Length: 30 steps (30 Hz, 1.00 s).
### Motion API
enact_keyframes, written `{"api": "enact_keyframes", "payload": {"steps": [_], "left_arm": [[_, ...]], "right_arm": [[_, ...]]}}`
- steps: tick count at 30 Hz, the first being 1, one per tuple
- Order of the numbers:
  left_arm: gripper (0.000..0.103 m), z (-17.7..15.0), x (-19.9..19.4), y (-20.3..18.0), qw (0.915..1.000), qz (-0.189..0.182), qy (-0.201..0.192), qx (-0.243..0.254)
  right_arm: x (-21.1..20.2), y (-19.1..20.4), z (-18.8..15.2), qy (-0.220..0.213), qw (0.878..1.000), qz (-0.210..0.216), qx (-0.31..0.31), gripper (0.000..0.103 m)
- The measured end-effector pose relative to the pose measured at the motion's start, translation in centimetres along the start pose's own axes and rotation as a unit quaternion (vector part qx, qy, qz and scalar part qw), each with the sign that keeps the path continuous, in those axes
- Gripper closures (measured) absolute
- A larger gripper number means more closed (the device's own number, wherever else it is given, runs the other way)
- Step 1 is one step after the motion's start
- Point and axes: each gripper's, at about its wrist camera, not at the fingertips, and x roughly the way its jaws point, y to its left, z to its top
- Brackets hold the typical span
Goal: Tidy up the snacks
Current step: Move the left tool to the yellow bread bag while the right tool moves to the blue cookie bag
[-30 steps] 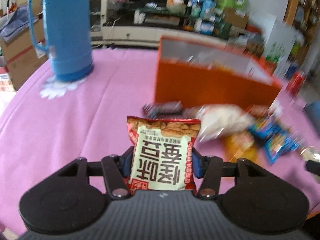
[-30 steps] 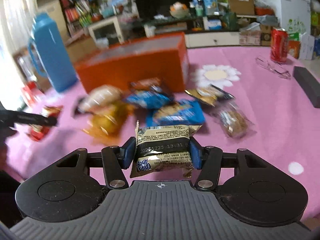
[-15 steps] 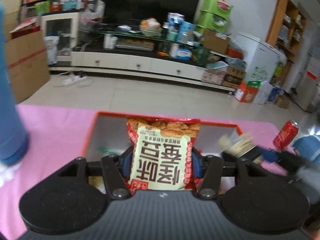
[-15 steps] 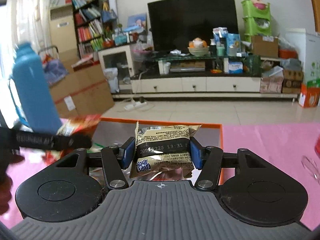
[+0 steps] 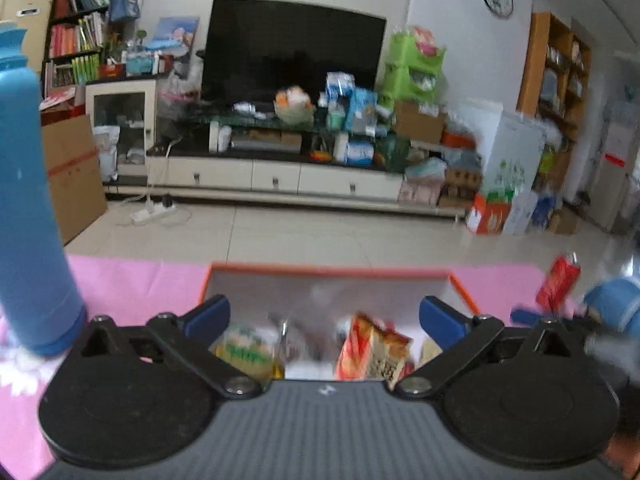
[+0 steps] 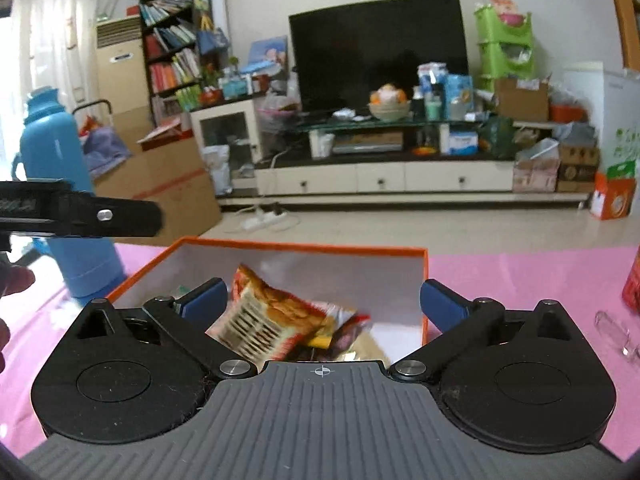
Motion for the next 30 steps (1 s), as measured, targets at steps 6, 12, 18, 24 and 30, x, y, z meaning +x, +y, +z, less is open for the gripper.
{"api": "enact_keyframes", "payload": {"steps": [6, 12, 18, 24, 30], "left_arm": [[0.004, -8.3, -5.2, 0.2, 0.9983, 0.017, 0.055, -0.011], [0.004, -15.1, -7.3, -0.2, 0.9900, 0.017, 0.136, -0.035], [0.004, -16.3, -7.3, -1.8, 0.9895, 0.008, 0.143, -0.018], [0.004, -14.4, -3.1, -4.0, 0.9897, 0.002, 0.143, 0.008], [0.058, -14.2, 0.5, -4.5, 0.9832, -0.005, 0.183, 0.007]], "right_arm": [[-4.3, -1.1, -1.5, -0.003, 1.000, -0.009, 0.000, 0.016], [-10.1, -4.5, -6.4, 0.025, 0.996, -0.016, 0.082, 0.016], [-15.4, -9.1, -12.0, 0.044, 0.980, -0.063, 0.181, 0.016], [-16.1, -12.3, -13.1, 0.049, 0.967, -0.085, 0.236, 0.016], [-14.5, -10.5, -12.5, 0.061, 0.973, -0.055, 0.216, 0.016]]}}
